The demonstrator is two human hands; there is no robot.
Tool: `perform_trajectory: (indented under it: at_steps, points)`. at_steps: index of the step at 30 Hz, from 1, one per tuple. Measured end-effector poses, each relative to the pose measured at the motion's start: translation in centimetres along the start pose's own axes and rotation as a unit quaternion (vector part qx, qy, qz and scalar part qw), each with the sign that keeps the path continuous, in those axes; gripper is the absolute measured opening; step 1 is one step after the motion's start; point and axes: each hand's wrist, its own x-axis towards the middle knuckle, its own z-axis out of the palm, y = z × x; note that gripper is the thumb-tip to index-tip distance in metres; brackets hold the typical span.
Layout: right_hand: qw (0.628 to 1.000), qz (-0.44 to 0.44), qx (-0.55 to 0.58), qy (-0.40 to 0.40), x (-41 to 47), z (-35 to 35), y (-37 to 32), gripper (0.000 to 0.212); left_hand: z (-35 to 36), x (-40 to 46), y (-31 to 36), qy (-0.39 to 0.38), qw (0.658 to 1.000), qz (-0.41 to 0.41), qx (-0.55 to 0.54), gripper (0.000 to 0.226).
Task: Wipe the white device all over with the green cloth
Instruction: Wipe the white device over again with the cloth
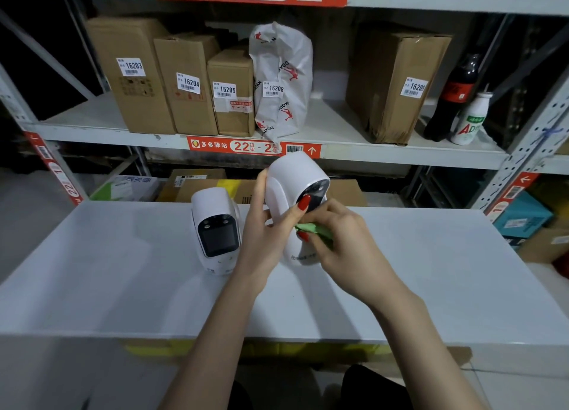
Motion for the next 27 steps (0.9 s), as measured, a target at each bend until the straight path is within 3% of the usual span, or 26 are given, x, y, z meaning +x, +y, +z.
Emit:
perform_trajectory:
  at_steps: [9,20,27]
  points:
    - [0.98,0.04,-0.193,-0.011,-0.1,0.2,1.1,0.023,0.3,-0.4,-0.3,-0.003,1.0,0.016,0.025,0.079]
    - [0.995,0.088,0.043,-0.021,0.2,0.2,0.8,0.023,0.2,-0.4,-0.1,-0.005,0.999,0.013,0.042,0.074]
    - [0.992,0.044,-0.119,-0.015,0.0,0.7,1.2,0.03,0.4,-0.5,-0.1,-0.002,0.999,0.022,0.044,0.071]
